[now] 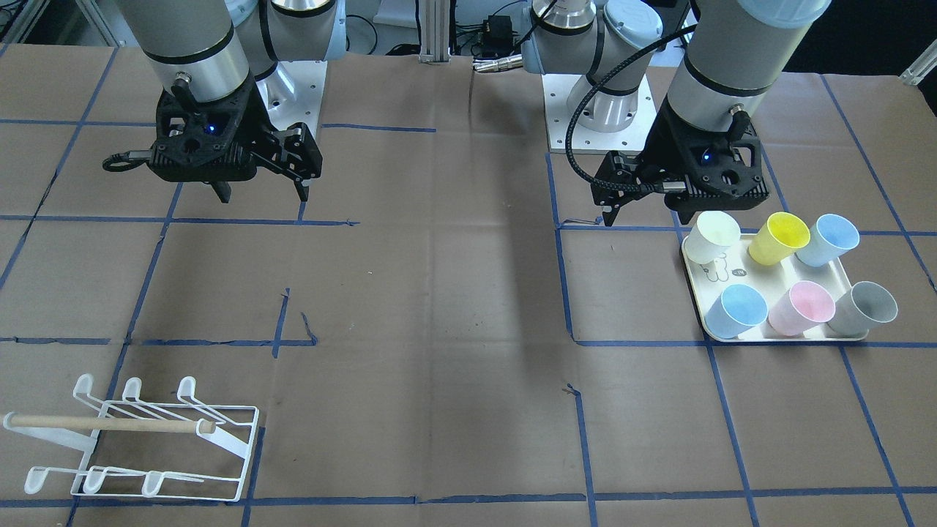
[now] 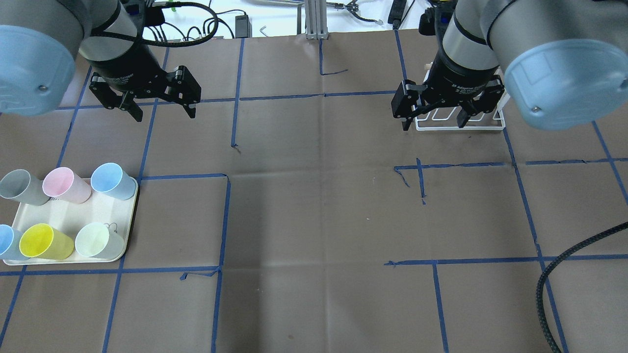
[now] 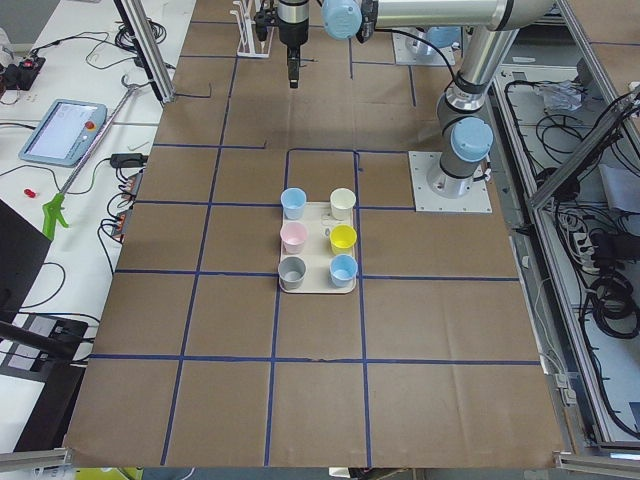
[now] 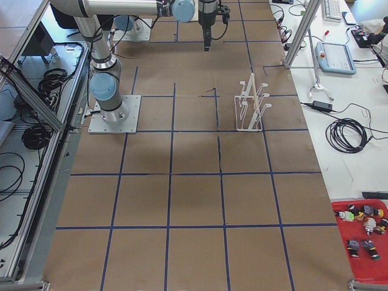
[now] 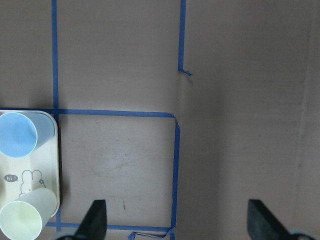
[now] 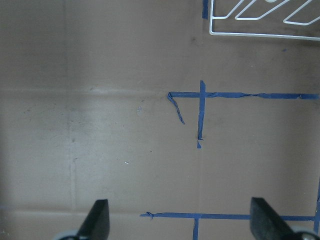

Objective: Transfer IKEA cup to right arm and place on rack

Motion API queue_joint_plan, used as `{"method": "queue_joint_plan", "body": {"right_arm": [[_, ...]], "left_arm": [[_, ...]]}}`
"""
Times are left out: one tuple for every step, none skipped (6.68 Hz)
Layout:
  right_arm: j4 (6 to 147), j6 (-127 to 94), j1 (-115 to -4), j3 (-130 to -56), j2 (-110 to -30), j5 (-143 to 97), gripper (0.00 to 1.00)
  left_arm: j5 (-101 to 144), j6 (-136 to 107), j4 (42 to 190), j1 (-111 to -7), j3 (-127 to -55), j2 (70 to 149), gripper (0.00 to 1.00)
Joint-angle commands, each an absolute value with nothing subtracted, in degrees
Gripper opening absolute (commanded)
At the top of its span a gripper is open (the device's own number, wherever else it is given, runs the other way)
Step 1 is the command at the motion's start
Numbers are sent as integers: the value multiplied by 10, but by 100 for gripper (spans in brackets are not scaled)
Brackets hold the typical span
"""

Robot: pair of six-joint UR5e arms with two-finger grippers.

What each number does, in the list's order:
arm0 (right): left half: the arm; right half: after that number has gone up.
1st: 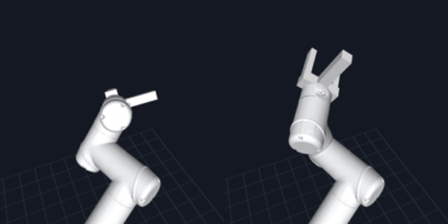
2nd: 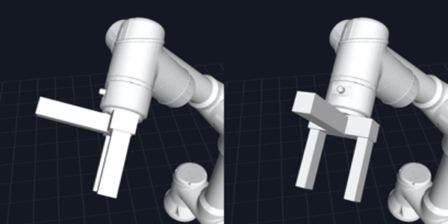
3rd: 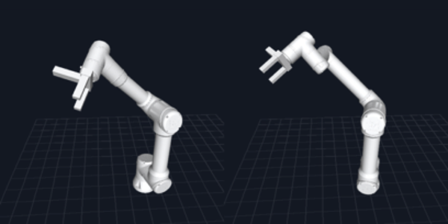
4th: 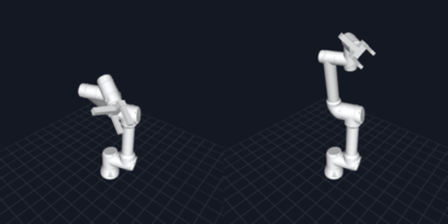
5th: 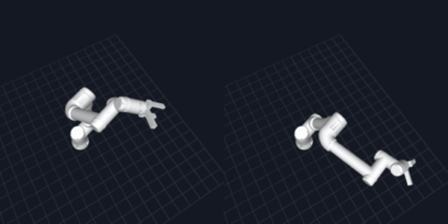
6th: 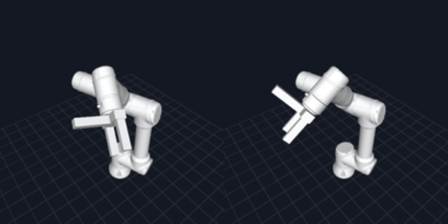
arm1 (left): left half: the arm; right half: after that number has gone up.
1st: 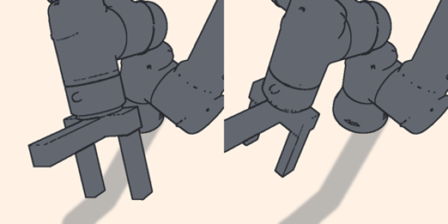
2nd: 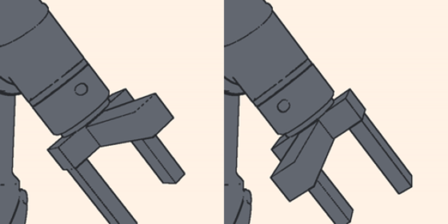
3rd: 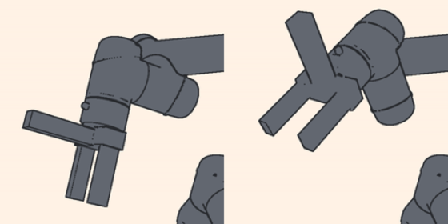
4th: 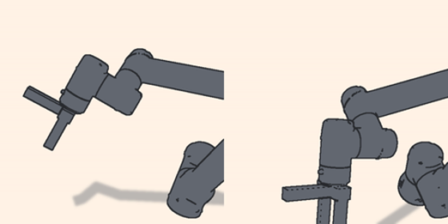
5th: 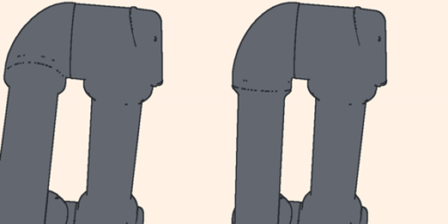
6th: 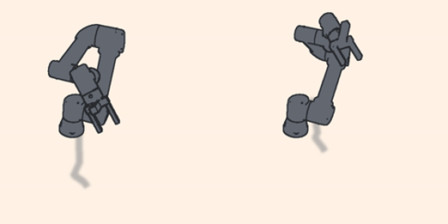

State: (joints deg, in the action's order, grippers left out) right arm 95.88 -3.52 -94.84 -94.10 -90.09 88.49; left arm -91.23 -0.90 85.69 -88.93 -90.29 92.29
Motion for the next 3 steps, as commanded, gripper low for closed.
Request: {"method": "queue_joint_plan", "body": {"right_arm": [[959,-35,-948,-941,-899,882,100],[960,-35,-949,-941,-899,882,100],[961,-35,-948,-941,-898,882,100]], "left_arm": [[-912,-4,856,-889,-902,921,100],[-914,2,853,-883,-905,919,100],[-914,17,853,-869,-905,919,100]]}}
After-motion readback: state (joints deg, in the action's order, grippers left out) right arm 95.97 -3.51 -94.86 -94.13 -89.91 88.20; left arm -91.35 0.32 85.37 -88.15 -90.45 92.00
